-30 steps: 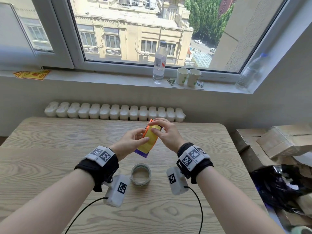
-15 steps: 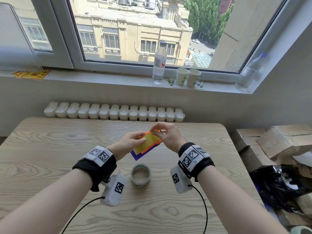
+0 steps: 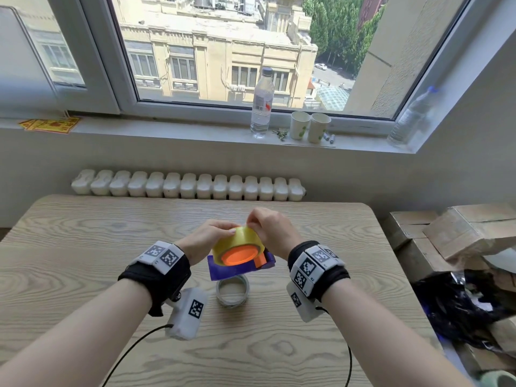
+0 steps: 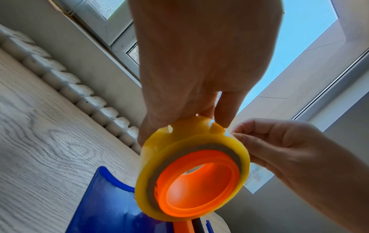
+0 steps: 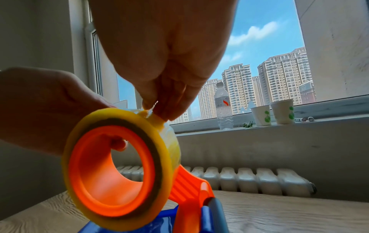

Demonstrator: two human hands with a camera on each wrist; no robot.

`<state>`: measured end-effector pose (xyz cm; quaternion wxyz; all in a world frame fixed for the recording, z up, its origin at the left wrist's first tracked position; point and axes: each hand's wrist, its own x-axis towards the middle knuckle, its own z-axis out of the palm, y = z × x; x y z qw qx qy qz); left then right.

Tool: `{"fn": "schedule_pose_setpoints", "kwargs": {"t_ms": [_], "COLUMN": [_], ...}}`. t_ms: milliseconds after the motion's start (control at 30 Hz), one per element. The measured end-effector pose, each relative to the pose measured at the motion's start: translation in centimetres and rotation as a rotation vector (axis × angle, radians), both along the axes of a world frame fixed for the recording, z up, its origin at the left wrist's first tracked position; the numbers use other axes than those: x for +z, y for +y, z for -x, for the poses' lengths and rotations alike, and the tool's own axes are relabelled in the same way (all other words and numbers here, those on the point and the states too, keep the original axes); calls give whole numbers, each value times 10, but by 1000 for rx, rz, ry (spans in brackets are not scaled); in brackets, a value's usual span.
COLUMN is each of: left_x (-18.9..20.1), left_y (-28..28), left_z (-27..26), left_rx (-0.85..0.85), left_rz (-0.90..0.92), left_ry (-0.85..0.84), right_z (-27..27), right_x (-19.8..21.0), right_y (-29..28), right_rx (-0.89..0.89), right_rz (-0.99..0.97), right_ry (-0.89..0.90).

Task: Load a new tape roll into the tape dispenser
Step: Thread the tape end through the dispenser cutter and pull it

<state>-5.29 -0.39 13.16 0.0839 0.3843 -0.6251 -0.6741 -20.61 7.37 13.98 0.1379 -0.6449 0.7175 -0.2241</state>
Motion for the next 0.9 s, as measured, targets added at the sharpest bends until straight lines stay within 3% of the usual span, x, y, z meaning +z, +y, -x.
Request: {"fn": "schedule_pose_setpoints", "kwargs": {"t_ms": [333, 667, 767, 900], "left_x": [0, 2, 3, 4], "left_y": [0, 2, 1, -2], "left_z": [-4, -3, -3, -5], "left_rx": [-31, -36, -25, -8], "left_rz": [4, 5, -4, -32], "left_ry": [3, -15, -25, -30], "right_z": [0, -11, -10, -10], "right_x": [1, -1, -2, 5], "right_y": [1, 2, 2, 2], "right_rx": [94, 166, 157, 115], "right_rz": [68, 37, 79, 56], "right_ry": [59, 414, 398, 226]}}
